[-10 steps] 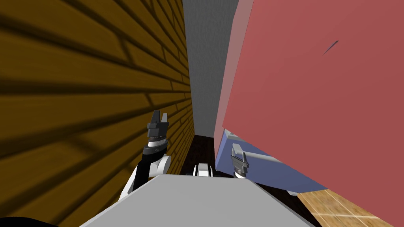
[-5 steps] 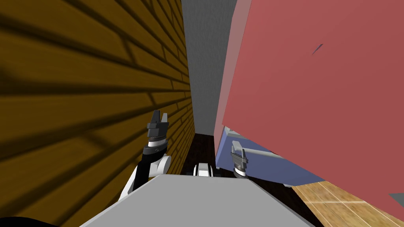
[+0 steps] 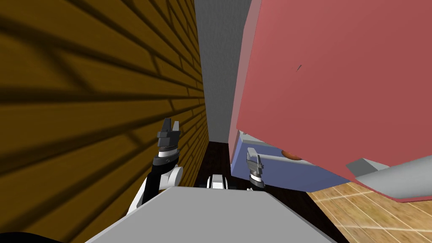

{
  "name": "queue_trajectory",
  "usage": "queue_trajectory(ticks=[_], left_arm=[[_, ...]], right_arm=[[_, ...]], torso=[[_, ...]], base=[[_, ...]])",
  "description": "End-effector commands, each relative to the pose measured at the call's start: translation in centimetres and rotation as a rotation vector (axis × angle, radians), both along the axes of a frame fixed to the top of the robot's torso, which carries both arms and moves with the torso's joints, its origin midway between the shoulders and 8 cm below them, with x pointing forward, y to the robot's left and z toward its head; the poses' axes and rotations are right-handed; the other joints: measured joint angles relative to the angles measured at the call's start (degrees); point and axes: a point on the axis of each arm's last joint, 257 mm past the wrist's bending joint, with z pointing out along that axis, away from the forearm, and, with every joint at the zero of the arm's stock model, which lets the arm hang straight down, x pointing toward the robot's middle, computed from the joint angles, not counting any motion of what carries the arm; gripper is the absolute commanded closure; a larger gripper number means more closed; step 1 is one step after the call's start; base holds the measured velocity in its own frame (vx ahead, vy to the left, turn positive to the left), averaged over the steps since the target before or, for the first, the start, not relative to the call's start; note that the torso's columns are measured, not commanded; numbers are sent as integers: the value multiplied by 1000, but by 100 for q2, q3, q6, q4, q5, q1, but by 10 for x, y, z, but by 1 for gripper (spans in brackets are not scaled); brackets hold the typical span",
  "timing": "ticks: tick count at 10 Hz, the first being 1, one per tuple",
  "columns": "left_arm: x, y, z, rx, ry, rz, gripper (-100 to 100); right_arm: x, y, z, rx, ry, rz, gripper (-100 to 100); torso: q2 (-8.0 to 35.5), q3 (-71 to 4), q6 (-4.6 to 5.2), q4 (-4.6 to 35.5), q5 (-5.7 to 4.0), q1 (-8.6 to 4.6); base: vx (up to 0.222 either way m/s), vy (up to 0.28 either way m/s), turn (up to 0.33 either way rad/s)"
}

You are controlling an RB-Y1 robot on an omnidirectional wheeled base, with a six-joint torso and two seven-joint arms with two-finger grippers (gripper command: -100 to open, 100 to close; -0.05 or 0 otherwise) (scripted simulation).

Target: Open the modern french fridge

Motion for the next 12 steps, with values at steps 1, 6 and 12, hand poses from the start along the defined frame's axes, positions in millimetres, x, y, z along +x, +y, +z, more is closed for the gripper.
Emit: queue_trajectory(ticks=[1,6,12], left_arm=[[0,0,0,0,0,0,0],[0,0,0,0,0,0,0],[0,0,0,0,0,0,0]], right_arm=[[8,-2,0,2,8,3,100],[12,-2,6,2,-4,23,100],[11,1,7,2,-6,40,100]], torso=[[2,1,-1,0,1,4],[32,22,5,7,-3,5],[22,15,2,11,1,6]], base=[[-58,18,-10],[-168,25,-32],[-160,23,-28]])
